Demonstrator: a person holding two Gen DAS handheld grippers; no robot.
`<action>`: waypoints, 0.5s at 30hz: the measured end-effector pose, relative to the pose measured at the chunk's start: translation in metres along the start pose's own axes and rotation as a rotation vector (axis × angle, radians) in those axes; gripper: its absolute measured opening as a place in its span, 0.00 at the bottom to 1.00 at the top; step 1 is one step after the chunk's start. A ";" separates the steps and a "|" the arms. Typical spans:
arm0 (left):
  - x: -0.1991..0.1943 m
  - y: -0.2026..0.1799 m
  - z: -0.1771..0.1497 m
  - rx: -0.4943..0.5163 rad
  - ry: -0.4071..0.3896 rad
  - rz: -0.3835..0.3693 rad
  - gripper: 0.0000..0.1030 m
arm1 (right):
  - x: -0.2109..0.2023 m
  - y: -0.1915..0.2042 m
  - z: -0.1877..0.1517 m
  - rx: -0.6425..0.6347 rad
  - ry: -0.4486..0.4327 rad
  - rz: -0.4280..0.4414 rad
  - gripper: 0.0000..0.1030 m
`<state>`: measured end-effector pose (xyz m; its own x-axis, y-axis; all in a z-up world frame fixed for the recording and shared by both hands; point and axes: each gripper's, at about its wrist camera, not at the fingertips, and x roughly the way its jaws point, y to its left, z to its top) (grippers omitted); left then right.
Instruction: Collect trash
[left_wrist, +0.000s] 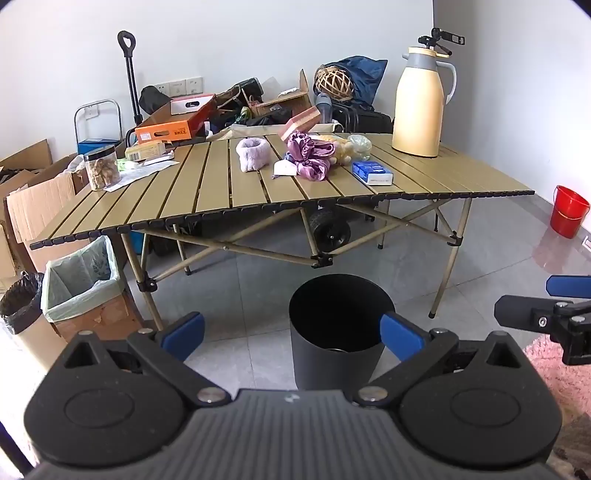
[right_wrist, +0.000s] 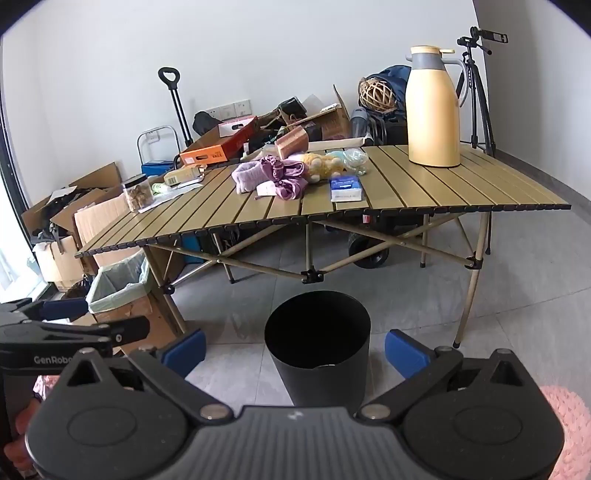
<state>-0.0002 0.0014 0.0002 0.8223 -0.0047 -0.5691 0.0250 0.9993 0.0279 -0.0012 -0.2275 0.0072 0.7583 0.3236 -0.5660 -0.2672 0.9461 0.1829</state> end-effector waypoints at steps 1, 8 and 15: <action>0.000 0.001 0.000 -0.006 0.000 -0.003 1.00 | -0.001 0.001 0.000 -0.006 -0.021 0.000 1.00; -0.007 0.005 -0.006 -0.017 -0.002 0.008 1.00 | -0.001 0.003 0.000 -0.006 -0.006 0.007 1.00; -0.005 0.005 -0.002 -0.012 0.013 0.006 1.00 | -0.003 0.008 0.003 -0.034 -0.010 -0.003 1.00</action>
<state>-0.0051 0.0061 0.0016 0.8152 0.0014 -0.5792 0.0132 0.9997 0.0210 -0.0038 -0.2205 0.0127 0.7649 0.3212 -0.5583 -0.2847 0.9461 0.1542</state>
